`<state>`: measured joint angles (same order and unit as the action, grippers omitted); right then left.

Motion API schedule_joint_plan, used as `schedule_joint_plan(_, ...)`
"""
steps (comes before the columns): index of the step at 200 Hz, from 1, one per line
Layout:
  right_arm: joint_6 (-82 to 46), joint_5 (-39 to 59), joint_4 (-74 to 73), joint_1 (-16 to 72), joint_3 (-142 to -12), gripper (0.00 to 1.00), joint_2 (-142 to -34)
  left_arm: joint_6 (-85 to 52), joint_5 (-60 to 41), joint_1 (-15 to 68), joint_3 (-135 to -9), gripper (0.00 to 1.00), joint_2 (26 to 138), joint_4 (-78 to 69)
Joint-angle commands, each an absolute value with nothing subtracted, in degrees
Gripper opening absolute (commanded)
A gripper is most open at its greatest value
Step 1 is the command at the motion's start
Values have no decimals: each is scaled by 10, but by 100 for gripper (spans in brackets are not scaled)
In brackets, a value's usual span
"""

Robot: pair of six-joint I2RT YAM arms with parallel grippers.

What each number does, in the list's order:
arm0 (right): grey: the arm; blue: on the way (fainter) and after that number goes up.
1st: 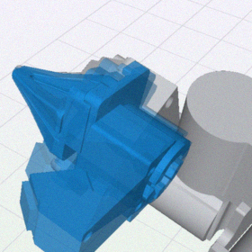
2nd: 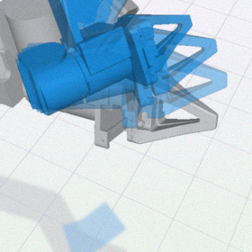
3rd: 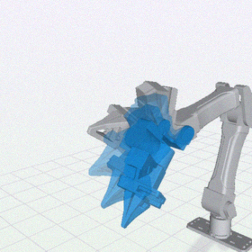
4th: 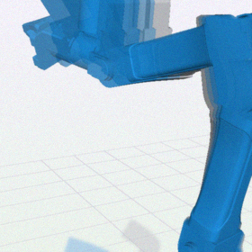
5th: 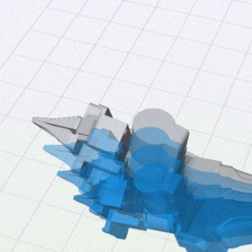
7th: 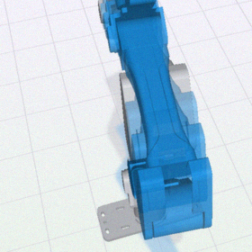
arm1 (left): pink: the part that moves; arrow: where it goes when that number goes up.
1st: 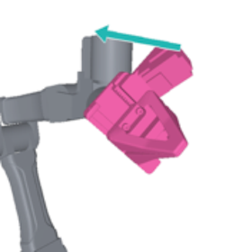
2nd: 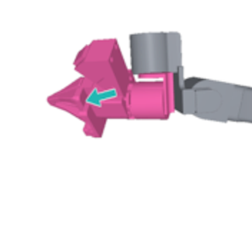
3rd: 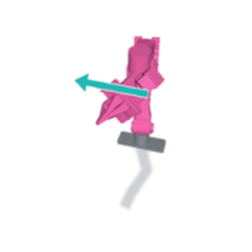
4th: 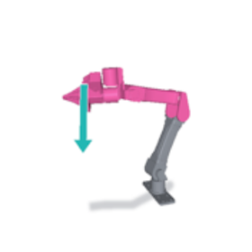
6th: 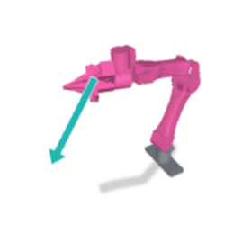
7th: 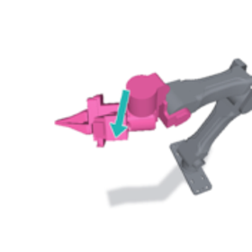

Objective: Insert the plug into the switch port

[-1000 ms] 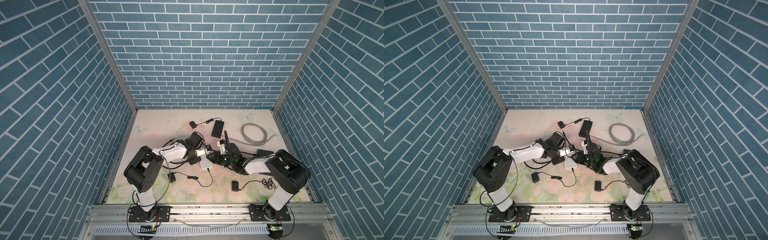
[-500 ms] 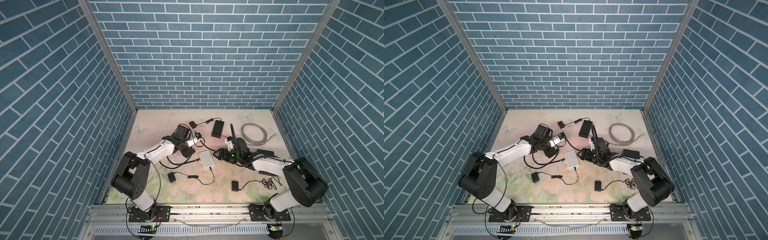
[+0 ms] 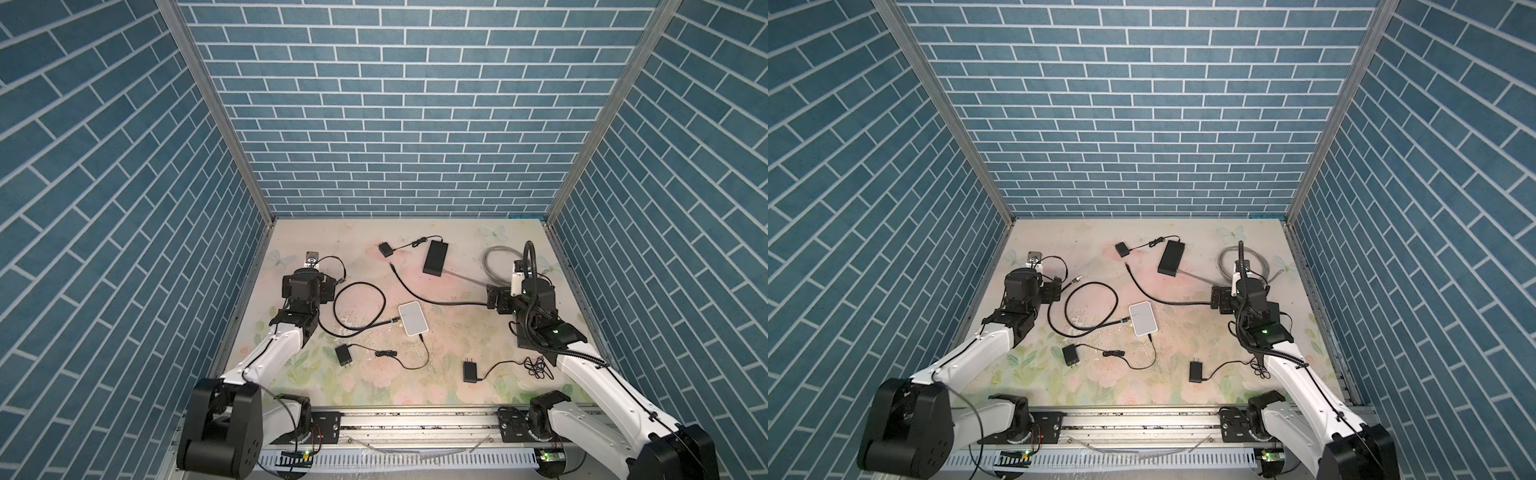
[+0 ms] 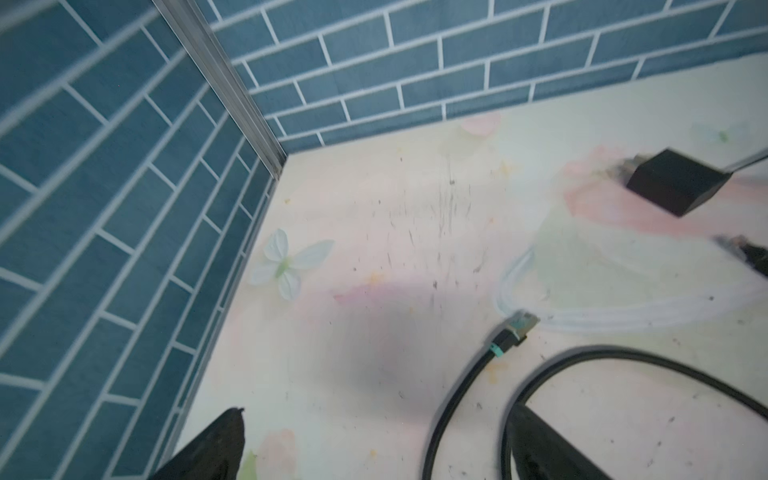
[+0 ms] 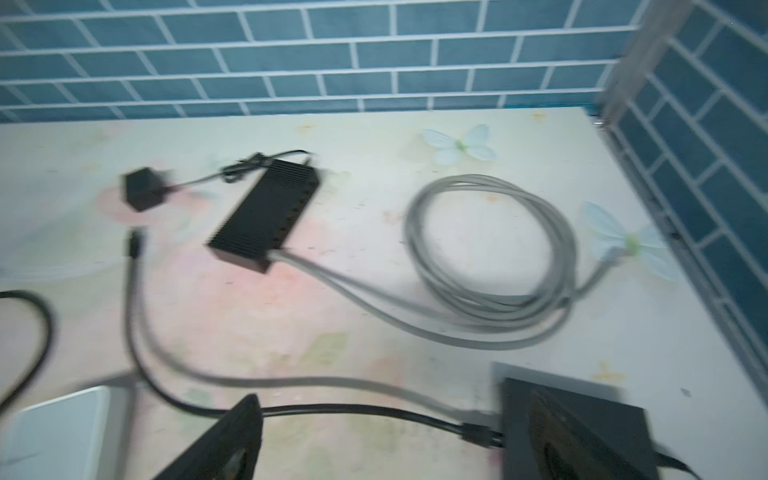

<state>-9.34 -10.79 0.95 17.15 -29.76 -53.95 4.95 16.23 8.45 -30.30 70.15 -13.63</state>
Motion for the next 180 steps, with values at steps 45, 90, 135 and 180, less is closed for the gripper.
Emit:
schedule_joint_plan(45,-25,-89,-325,-10,-164,98,-654,35,127,44,-214,100,867,-504)
schedule_joint_plan(90,-28,41,-547,-40,-178,99,-835,35,70,22,-216,100,879,-514)
schedule_joint_plan(135,-37,35,-526,-44,-213,99,-885,37,73,25,-219,100,876,-501)
schedule_joint_plan(180,2,112,-527,-41,-207,99,-880,39,70,26,-219,100,876,-500)
